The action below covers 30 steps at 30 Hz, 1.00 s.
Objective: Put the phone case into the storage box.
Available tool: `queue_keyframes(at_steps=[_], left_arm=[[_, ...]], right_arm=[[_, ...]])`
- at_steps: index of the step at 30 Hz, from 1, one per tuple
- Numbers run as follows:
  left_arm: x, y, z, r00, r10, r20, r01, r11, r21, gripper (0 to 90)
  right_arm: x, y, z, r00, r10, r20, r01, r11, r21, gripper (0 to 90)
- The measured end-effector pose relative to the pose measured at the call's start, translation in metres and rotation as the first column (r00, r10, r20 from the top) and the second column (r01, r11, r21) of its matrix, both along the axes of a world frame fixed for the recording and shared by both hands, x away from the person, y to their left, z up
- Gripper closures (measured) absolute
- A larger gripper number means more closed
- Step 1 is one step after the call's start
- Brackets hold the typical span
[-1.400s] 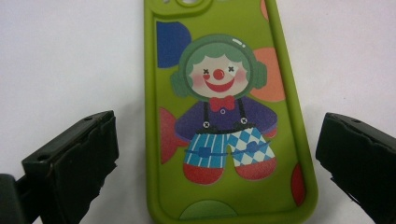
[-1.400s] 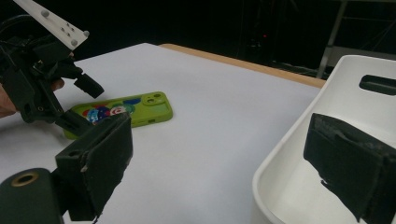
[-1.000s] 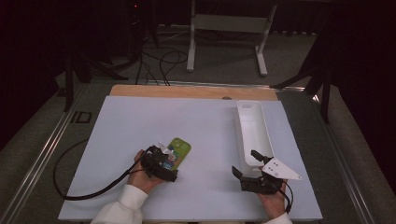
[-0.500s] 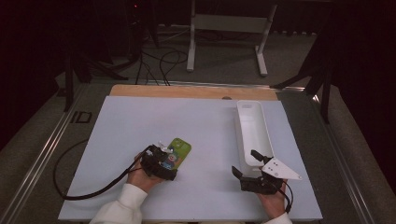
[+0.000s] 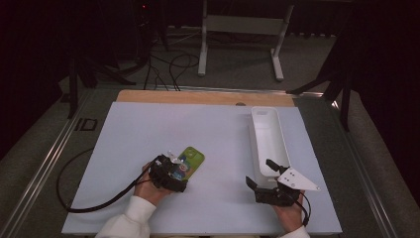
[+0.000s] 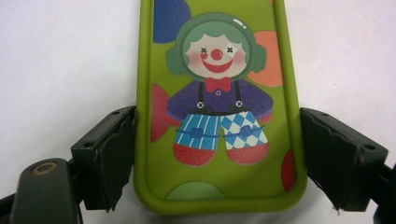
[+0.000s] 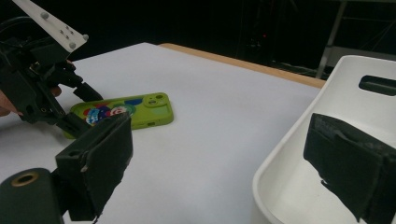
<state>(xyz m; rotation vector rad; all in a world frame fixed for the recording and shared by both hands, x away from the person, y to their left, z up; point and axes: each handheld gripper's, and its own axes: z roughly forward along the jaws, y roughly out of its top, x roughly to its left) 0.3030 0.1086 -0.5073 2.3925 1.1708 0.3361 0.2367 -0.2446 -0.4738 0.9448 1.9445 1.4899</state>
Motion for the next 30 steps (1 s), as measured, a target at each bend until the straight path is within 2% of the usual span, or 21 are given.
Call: queue_keyframes(at_steps=[5,11,30], left_arm=[[-0.001,0.0,0.002,0.9998,0.0,0.021,-0.001,0.9999,0.011,16.1],[-0.002,0.003,0.008,0.9985,0.012,0.054,-0.012,0.9999,-0.009,16.1],[-0.004,0.008,0.024,0.9942,0.015,0.106,-0.012,0.9995,-0.03,16.0]], right_arm=[[0.0,0.0,0.0,1.0,0.0,0.0,0.0,1.0,0.0,8.1],[0.0,0.001,0.0,1.0,0.001,-0.001,-0.001,1.0,0.0,8.1],[0.001,0.0,0.001,0.9999,-0.008,-0.01,0.008,1.0,0.0,8.1]])
